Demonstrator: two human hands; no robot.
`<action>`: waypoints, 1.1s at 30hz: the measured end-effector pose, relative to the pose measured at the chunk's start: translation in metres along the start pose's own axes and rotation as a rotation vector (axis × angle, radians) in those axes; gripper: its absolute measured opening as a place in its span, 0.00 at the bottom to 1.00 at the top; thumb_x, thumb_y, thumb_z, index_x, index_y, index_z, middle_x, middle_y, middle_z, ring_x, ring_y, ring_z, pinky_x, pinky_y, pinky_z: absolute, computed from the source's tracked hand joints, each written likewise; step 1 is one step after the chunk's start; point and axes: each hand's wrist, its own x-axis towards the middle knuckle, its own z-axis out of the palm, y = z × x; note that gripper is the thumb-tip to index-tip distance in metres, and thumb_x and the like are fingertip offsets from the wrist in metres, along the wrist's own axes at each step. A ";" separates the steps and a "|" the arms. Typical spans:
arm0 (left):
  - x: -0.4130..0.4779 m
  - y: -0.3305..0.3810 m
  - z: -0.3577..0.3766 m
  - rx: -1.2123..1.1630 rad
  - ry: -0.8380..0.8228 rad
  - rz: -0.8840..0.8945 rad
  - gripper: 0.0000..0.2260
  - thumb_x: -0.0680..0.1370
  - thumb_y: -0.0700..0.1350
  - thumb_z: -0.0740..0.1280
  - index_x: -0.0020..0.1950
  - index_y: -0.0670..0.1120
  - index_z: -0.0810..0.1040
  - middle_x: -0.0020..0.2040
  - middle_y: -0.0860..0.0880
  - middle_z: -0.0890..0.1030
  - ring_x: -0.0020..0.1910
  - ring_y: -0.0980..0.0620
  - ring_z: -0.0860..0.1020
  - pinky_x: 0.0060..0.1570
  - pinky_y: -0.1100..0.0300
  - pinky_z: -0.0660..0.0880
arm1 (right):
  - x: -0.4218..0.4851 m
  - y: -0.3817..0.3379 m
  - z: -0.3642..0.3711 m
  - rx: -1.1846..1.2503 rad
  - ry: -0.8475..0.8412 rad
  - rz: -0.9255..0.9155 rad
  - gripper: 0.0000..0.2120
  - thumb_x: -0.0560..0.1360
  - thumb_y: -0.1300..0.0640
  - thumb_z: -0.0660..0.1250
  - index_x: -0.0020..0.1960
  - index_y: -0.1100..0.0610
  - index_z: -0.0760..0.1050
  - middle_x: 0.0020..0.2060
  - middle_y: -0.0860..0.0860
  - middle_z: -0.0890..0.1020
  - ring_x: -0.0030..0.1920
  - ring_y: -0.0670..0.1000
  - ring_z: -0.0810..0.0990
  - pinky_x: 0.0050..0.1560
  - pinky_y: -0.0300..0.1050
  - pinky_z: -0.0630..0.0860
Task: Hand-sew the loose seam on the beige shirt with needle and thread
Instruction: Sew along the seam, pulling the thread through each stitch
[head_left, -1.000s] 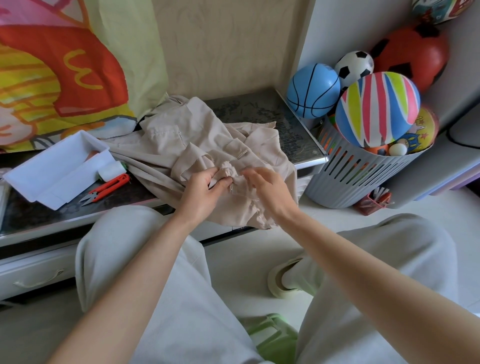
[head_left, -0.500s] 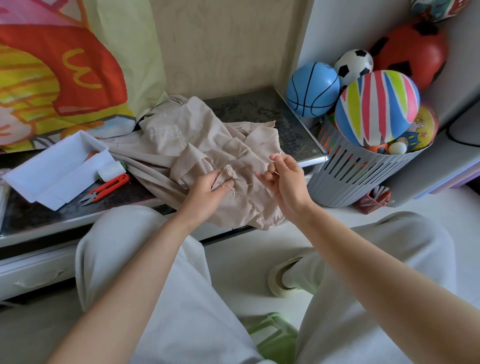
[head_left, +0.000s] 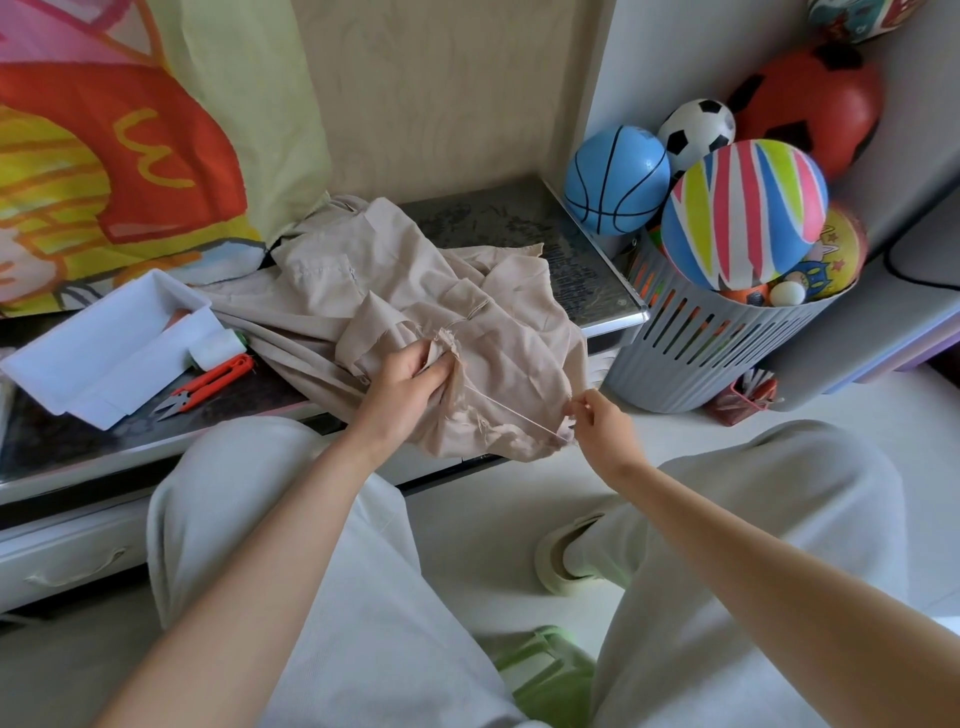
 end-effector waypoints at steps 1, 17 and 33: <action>0.000 0.000 0.000 0.003 -0.005 -0.002 0.11 0.81 0.39 0.60 0.49 0.30 0.73 0.40 0.44 0.73 0.42 0.51 0.71 0.44 0.61 0.69 | 0.000 0.002 0.000 -0.016 0.017 0.011 0.10 0.81 0.58 0.53 0.50 0.57 0.73 0.46 0.53 0.80 0.42 0.55 0.76 0.40 0.45 0.69; -0.002 -0.001 -0.001 0.109 -0.012 0.072 0.04 0.79 0.39 0.63 0.49 0.42 0.78 0.40 0.55 0.79 0.41 0.63 0.75 0.46 0.71 0.69 | -0.029 -0.089 0.018 0.422 -0.055 -0.271 0.09 0.78 0.63 0.62 0.41 0.54 0.74 0.26 0.44 0.74 0.26 0.39 0.72 0.33 0.30 0.68; 0.002 -0.005 -0.001 0.083 0.019 0.065 0.08 0.81 0.40 0.60 0.43 0.41 0.74 0.39 0.48 0.73 0.39 0.59 0.70 0.41 0.70 0.67 | -0.030 -0.091 0.016 0.551 -0.231 -0.282 0.15 0.78 0.68 0.59 0.37 0.54 0.72 0.29 0.46 0.73 0.26 0.38 0.70 0.33 0.28 0.67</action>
